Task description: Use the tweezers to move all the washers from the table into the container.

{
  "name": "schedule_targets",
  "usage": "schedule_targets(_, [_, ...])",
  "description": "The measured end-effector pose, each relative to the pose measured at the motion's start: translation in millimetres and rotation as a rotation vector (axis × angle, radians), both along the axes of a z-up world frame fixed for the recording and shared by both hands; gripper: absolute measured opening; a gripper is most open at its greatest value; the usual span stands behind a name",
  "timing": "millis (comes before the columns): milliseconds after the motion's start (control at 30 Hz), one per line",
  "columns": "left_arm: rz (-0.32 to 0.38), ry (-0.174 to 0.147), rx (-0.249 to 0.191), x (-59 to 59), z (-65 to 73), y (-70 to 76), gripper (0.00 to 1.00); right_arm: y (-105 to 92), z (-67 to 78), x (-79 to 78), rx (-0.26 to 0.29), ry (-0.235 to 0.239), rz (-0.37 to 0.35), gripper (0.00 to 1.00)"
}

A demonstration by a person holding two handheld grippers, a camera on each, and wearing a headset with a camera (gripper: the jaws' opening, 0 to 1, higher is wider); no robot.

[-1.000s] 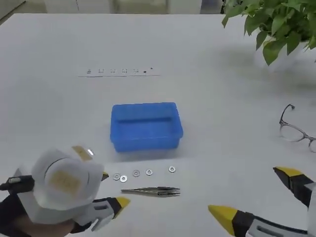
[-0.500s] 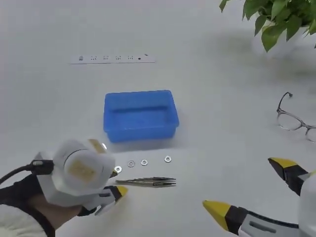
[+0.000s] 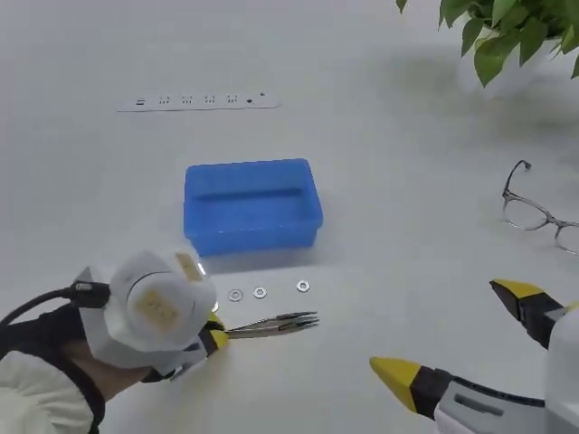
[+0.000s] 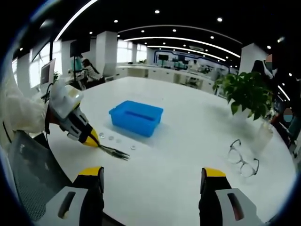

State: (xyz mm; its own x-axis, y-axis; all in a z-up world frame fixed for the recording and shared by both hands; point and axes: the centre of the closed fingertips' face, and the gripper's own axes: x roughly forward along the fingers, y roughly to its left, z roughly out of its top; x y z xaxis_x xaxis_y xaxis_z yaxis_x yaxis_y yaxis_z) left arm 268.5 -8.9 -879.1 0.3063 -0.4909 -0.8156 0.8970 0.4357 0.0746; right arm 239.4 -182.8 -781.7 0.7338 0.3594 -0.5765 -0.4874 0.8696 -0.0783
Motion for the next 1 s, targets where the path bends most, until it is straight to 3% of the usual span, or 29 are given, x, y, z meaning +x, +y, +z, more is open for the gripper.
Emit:
schedule_targets(67, [-0.012,0.005,-0.001,-3.1,0.3,-2.0,0.0,-0.2,1.0,0.0,0.0,-0.005,-0.001,0.83])
schedule_targets(267, [-0.056,-0.026,0.009,-10.1,6.2,-6.3,0.0,-0.1,2.7,-0.1,0.004,-0.012,0.0,0.83])
schedule_targets(467, [-0.059,-0.045,-0.004,-19.1,26.8,-12.7,0.0,1.9,5.1,-0.7,0.006,-0.024,0.009,0.83])
schedule_targets(600, [-0.072,-0.088,-0.026,-24.6,42.8,-20.2,0.0,2.7,7.9,-0.7,0.02,-0.033,0.012,0.82])
schedule_targets(733, [-0.074,-0.088,-0.049,-34.8,57.1,-27.9,0.0,6.4,9.4,-2.0,0.035,-0.033,0.026,0.8])
schedule_targets(900, [-0.071,-0.094,-0.073,-42.9,70.6,-35.0,0.0,22.5,9.7,-7.4,0.072,-0.012,0.1,0.79])
schedule_targets(1000, [-0.074,-0.105,-0.069,-45.9,77.5,-35.7,0.0,38.1,7.1,-12.8,0.114,0.035,0.178,0.73])
